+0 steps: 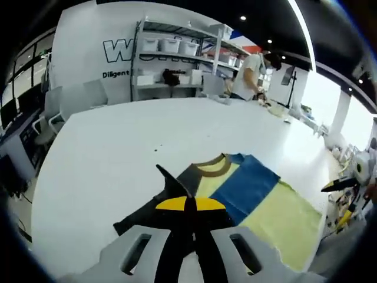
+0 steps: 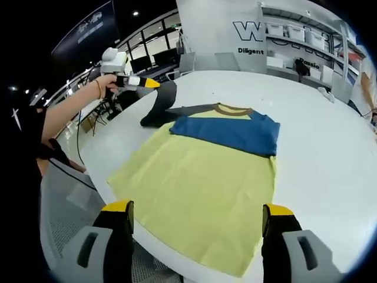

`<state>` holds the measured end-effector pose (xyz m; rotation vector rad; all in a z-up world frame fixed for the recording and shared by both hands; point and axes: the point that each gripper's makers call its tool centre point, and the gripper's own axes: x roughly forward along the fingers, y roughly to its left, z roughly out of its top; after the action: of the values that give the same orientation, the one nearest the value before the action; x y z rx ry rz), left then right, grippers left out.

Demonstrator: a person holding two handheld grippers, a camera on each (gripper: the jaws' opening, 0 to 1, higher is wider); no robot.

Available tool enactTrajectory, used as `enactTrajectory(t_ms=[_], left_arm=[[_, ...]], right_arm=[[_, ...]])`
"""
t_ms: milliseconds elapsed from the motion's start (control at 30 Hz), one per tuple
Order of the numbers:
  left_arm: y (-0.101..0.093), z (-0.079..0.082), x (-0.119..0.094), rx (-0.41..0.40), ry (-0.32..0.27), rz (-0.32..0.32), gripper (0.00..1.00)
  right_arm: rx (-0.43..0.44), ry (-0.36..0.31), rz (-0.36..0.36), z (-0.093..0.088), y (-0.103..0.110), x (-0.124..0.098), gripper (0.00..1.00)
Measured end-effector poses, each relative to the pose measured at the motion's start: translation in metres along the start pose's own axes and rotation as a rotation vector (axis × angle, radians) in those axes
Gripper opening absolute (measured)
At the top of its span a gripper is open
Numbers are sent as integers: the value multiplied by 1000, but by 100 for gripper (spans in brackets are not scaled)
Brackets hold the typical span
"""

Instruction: Fold the garment on the visible template until the final outline fits inside the template.

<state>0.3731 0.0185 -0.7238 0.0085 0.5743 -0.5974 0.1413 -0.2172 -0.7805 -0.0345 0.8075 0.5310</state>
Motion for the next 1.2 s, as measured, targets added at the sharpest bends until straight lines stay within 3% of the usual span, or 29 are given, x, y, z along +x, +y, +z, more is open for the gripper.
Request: enactTrajectory(t_ms=[333,500,1033,1200], left_arm=[[-52,29,26,8,-41,-79,0],[-78,31,43,42,-13,-141,0],[-152,53,84,106,-31,-258,0],[-168,47,100,81,-21,-283,0]], right_arm=[[0,11,-6,-5,-3,-1,89],[0,23,-7,-9,-4,-2,88],[3,35,-17,-15,-15,-3,88],[-1,46,-18,-17,-16,-2,88]])
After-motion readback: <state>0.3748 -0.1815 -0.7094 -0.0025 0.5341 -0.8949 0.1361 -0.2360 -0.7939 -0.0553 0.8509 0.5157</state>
